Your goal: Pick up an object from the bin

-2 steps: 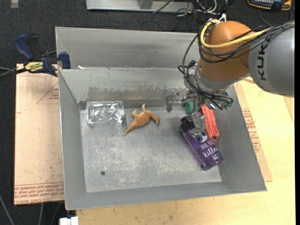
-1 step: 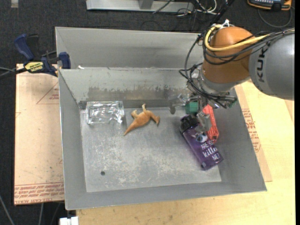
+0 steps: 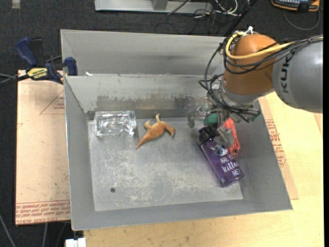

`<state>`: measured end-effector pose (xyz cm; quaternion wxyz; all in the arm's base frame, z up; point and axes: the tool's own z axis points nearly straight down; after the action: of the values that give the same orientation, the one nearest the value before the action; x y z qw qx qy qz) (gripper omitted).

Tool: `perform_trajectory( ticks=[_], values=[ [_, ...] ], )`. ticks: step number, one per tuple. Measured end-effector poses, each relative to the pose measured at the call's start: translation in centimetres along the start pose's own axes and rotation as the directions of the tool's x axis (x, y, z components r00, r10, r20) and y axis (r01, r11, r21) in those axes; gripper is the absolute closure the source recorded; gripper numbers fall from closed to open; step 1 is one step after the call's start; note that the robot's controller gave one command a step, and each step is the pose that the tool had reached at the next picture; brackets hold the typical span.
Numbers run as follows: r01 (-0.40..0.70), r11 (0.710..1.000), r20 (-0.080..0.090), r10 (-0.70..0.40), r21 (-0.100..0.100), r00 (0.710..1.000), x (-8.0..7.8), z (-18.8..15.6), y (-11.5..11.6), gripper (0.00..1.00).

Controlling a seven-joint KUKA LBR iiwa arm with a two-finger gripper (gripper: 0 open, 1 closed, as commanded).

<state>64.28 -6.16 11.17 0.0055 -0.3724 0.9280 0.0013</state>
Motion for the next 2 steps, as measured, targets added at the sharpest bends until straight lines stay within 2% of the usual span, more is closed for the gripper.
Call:
perform_trajectory(
  ticks=[1, 2],
  values=[
    [0.256, 0.967, 0.003, -0.256, 0.009, 0.967, 0.2, 0.9, -0.4, 0.00],
    [0.408, 0.913, 0.004, -0.408, 0.013, 0.913, 1.0, 2.1, -1.8, 0.00]
  ],
)
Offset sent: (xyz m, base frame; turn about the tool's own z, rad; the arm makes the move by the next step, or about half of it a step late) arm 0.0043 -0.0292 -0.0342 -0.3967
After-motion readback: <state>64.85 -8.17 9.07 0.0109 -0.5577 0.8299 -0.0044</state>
